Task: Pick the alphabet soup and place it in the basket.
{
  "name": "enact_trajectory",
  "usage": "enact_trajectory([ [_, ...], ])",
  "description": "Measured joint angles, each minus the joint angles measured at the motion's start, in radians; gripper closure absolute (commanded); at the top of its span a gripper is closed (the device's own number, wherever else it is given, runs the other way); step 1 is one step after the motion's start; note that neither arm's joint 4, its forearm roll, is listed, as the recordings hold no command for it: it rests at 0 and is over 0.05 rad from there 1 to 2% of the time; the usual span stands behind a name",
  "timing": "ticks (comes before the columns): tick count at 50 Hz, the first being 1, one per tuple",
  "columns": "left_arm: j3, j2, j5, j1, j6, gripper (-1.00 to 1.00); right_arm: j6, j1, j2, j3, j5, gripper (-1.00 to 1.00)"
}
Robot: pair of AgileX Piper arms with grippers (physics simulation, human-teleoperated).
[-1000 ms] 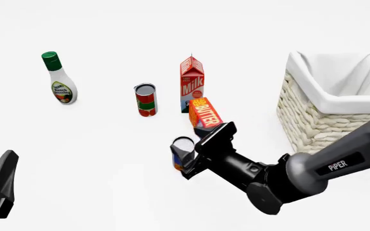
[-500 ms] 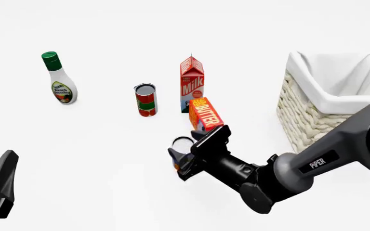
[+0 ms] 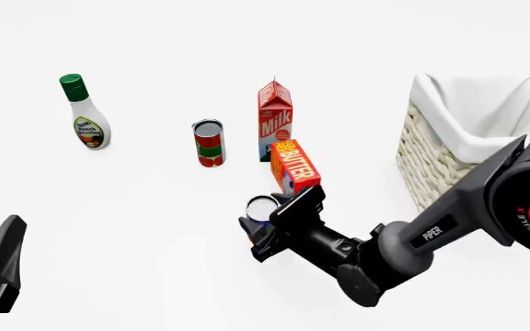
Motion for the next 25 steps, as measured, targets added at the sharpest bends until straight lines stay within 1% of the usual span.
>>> enact_trajectory([
  [25, 0.0, 0.0, 0.0, 0.0, 0.0, -1.0, 0.018, -0.002, 0.062, -0.031, -0.009, -1.0],
])
